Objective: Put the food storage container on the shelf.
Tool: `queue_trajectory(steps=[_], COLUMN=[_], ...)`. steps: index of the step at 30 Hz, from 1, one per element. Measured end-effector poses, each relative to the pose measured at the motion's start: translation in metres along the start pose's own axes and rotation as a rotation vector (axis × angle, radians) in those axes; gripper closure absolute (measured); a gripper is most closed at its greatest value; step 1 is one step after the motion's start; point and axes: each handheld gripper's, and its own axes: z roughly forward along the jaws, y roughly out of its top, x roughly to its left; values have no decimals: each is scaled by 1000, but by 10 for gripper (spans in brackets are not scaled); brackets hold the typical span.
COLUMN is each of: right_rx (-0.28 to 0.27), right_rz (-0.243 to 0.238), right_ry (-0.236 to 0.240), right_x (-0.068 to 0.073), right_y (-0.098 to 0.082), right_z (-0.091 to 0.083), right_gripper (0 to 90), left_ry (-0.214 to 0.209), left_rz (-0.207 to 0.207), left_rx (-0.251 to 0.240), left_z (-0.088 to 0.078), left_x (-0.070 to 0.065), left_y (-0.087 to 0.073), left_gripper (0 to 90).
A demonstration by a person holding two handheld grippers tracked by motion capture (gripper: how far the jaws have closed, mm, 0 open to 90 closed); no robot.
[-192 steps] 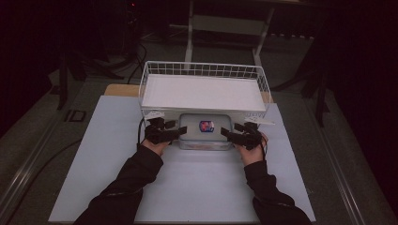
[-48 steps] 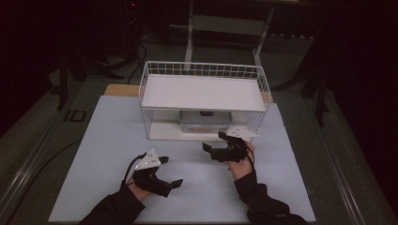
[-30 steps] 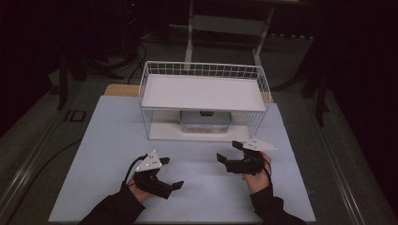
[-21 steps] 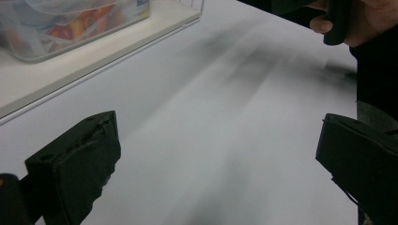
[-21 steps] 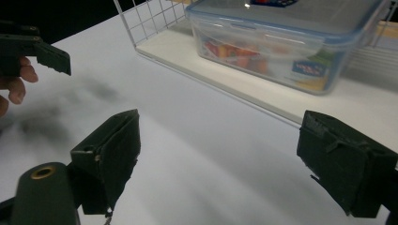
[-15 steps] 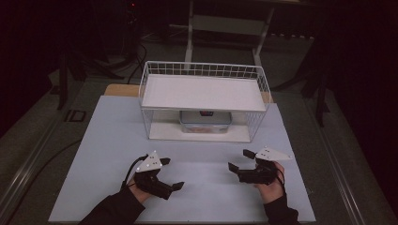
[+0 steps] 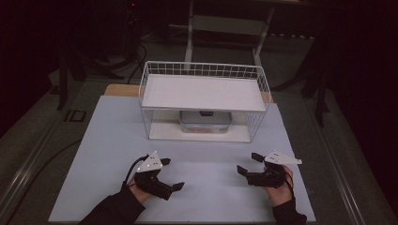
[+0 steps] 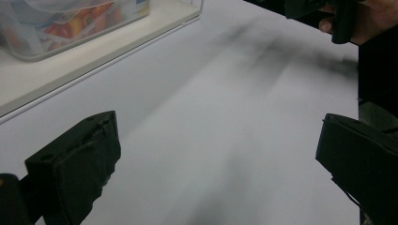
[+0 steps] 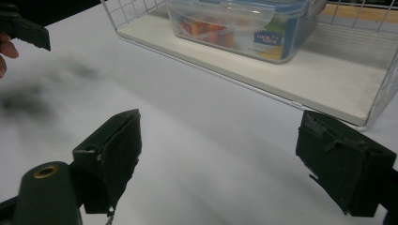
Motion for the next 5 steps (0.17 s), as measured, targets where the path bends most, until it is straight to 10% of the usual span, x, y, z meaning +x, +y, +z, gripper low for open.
queue_trajectory(steps=[5], right_rx=[19], right_rz=[-11], right_ry=[9], right_x=[2], right_y=[-1], right_z=[3], right_gripper=[143], left_ry=[1], left_rz=[2], left_rx=[3], left_z=[1], left_x=[0], left_y=[0], left_gripper=[3])
